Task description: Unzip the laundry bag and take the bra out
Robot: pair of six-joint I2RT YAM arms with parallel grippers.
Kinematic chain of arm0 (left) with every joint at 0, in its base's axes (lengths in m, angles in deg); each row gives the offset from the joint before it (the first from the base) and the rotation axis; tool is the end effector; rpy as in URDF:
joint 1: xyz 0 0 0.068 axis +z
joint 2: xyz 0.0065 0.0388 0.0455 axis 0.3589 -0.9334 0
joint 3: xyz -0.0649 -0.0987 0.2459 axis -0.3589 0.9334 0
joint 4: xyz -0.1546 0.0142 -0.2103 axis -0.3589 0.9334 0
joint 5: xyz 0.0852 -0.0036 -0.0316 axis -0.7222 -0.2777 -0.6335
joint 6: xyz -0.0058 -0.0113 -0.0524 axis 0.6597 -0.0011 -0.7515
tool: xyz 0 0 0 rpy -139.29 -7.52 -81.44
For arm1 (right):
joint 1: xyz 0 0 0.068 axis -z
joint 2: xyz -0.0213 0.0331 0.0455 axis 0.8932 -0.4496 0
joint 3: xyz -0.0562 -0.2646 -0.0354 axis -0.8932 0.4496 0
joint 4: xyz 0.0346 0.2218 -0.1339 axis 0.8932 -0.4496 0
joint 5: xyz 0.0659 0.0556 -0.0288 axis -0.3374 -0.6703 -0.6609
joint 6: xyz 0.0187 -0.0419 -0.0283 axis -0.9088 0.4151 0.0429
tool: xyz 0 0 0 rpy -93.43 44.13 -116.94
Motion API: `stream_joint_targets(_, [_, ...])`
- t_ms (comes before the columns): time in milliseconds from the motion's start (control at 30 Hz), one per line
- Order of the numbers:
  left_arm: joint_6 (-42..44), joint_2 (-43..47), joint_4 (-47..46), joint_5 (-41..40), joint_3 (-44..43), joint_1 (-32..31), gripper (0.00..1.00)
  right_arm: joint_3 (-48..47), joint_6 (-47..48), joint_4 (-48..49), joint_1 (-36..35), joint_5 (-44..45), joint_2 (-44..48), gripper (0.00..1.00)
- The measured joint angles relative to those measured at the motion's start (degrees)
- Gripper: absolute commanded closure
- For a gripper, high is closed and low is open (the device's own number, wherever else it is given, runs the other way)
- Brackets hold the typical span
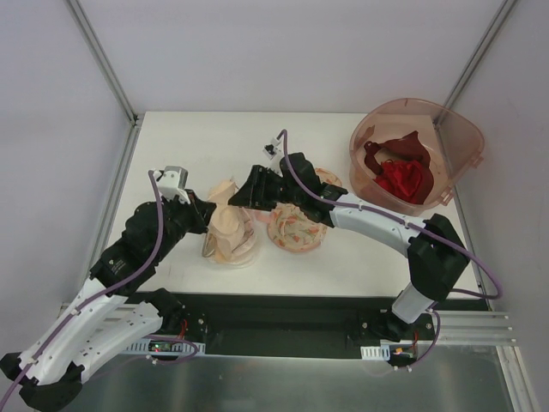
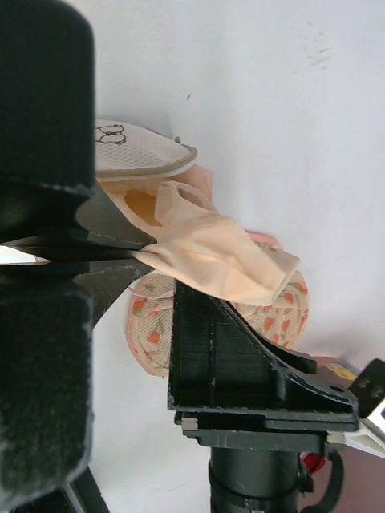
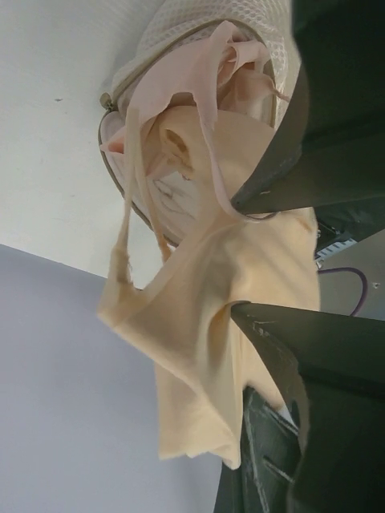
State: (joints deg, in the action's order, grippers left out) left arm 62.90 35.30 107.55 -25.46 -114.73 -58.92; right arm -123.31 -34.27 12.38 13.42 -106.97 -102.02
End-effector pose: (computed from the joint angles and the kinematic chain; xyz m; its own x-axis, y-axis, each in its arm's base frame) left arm 0.1092 -0.0761 0.3558 -0.2726 -0.2597 -0.9264 0.3668 0.8621 -0.3496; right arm 0.2428 0.3072 0.3018 -0.6947 0.0528 -0.7174 -0.6444 0.3976 0.6532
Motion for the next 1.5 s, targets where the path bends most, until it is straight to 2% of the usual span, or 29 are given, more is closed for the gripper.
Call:
stream_joint_targets(67, [0.8,0.0,0.2,-0.6,-1.2,0.0,1.0,0.0,-0.1,0.3,0.0,-0.2,0.0,0.53])
stream_joint_targets(167, [1.5,0.0,1.2,-1.3,-2.3,0.0,1.0,0.0,-0.2,1.0,-0.1,-0.2,0.0,0.43])
stream_joint_targets(200, [1.9,0.0,1.5,-1.8,-2.5,0.0,1.0,0.0,-0.2,1.0,-0.1,-0.2,0.0,0.34])
stream_joint_targets(267, [2.2,0.0,1.9,-2.9,-3.3,0.0,1.0,0.0,-0.1,0.5,0.0,-0.1,-0.1,0.3])
stream_joint_targets(333, [2.3,0.0,2.0,-4.2,-4.3,0.0,1.0,0.0,0.2,0.0,0.0,0.0,-0.1,0.19])
stream_joint_targets(600, [2.2,1.0,2.0,-12.9,-8.9,0.0,1.0,-0.1,3.8,-4.4,0.1,1.6,-0.1,0.18])
stream_joint_targets(833, [2.1,1.3,0.8,-14.8,-13.4,0.0,1.0,-0.5,8.3,-7.8,-0.7,3.3,-0.1,0.18])
stream_joint_targets(900, [2.1,1.2,0.3,-14.8,-14.5,0.0,1.0,-0.7,10.0,-7.8,-1.7,3.3,-0.1,0.15])
stream_joint_targets(933, [2.1,1.2,0.2,-14.8,-14.9,0.0,1.0,-0.7,11.3,-7.7,-2.4,3.3,0.1,0.11])
stream_joint_targets(967, [2.2,1.1,0.0,-14.8,-15.2,0.0,1.0,-0.7,12.8,-7.7,-3.4,3.6,0.5,0.01])
stream_joint_targets(1033, [2.2,0.7,-0.3,-14.7,-15.8,0.0,1.0,-0.7,15.5,-7.9,-5.1,4.5,1.7,0.04])
stream_joint_targets(1300, [2.1,-4.4,-0.5,-12.3,-17.3,0.0,1.0,-0.7,30.1,-9.4,-14.7,20.3,11.5,0.04])
stream_joint_targets(1500, [1.9,-8.6,-0.1,-5.9,-19.8,0.0,1.0,-3.7,36.3,-10.1,-16.1,29.4,11.6,0.04])
